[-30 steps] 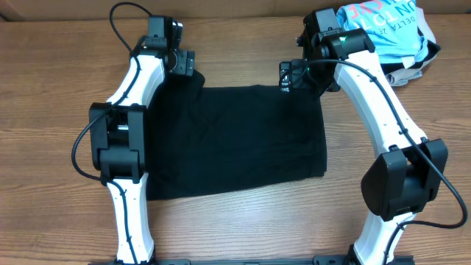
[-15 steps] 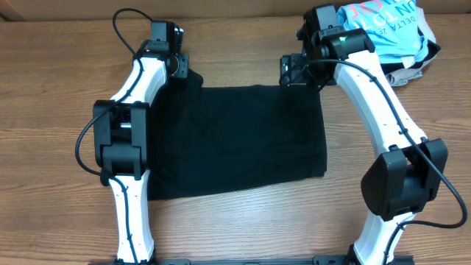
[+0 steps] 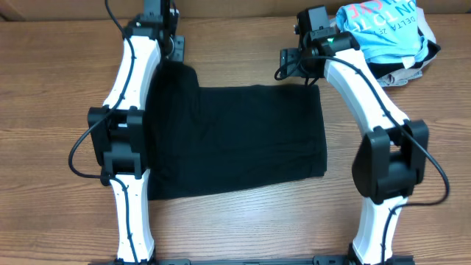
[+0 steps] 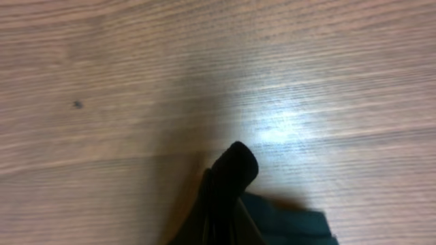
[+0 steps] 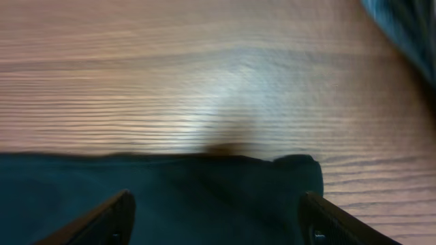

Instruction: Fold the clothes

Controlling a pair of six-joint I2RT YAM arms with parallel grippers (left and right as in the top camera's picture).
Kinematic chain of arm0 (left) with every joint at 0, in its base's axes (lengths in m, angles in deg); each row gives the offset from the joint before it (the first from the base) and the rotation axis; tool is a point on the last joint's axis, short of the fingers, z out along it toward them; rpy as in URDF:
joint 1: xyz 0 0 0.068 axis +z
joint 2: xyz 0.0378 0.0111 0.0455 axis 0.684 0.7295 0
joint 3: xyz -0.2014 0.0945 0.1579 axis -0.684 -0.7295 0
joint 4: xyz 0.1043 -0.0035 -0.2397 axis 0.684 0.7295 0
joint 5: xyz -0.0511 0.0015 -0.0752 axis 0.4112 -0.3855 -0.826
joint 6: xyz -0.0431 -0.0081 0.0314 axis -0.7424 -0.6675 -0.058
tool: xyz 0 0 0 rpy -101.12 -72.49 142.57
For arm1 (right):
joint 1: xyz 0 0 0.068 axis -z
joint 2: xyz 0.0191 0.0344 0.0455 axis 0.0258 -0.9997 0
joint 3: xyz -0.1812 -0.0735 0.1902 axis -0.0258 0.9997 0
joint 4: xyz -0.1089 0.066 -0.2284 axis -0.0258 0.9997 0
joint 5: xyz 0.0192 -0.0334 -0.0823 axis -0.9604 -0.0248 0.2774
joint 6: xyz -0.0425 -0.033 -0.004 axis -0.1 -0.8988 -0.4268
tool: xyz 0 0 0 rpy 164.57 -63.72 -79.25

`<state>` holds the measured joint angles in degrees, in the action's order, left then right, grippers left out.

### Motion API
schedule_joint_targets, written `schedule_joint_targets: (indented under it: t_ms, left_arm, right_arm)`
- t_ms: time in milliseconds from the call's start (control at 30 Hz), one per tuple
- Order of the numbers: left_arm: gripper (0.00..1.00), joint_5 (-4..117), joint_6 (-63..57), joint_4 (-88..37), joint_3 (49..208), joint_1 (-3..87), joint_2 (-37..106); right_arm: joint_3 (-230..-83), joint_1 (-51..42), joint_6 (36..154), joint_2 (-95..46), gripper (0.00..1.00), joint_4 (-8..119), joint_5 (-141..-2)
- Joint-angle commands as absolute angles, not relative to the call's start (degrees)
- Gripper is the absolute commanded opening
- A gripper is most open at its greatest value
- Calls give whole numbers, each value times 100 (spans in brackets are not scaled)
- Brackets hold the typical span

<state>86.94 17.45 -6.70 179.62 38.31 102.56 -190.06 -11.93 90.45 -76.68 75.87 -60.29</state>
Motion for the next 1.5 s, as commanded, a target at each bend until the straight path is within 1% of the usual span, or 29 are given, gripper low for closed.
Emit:
schedule_joint_targets:
  t_ms: [0,100,167,467,567,700,767,967,1000,1100,1233,1367,1467]
  left_arm:
    - [4,8723,1599,-172,18596,3827,10221]
    - [4,8725,1454,325,18944,3838,10221]
    - [4,8716,1454,504,19040,3836,10221]
    - [4,8701,1456,910,19044,3827,10221]
    - [4,8701,1454,943,19044,3827,10221]
    - [4,8600,1417,947,19044,3825,10221]
    - [4,8594,1415,963,19044,3825,10221]
    - [4,8596,1415,1028,19044,3827,10221]
    - [4,8600,1417,1041,19044,3827,10221]
    - [4,8622,1419,1039,19044,3836,10221]
    - [4,8707,1419,1033,19051,3858,10219]
    - [4,8705,1415,1269,19180,3886,10219]
    - [4,8709,1417,1610,19427,3886,10219]
  right_arm:
    - [-19076,-900,9230,-7946,80,7547,-5933]
    - [-19078,-721,9217,-8177,80,7497,-6237]
    - [-19076,-616,9180,-8333,78,7469,-6423]
    - [-19076,-509,9134,-8794,70,7252,-6545]
    - [-19076,-515,9136,-8848,65,7143,-6545]
    - [-19076,-515,9134,-8993,63,7082,-6523]
    - [-19076,-515,9134,-9052,57,7088,-6519]
    - [-19078,-515,9139,-9089,29,7047,-6453]
    - [-19078,-515,9141,-9089,21,7031,-6432]
    - [-19111,-487,9141,-9087,4,7016,-6228]
    - [-19456,-469,9136,-9085,4,7311,-6014]
    - [-20190,-472,9136,-9085,4,8054,-6027]
    - [-20896,-472,9136,-9085,4,8843,-6027]
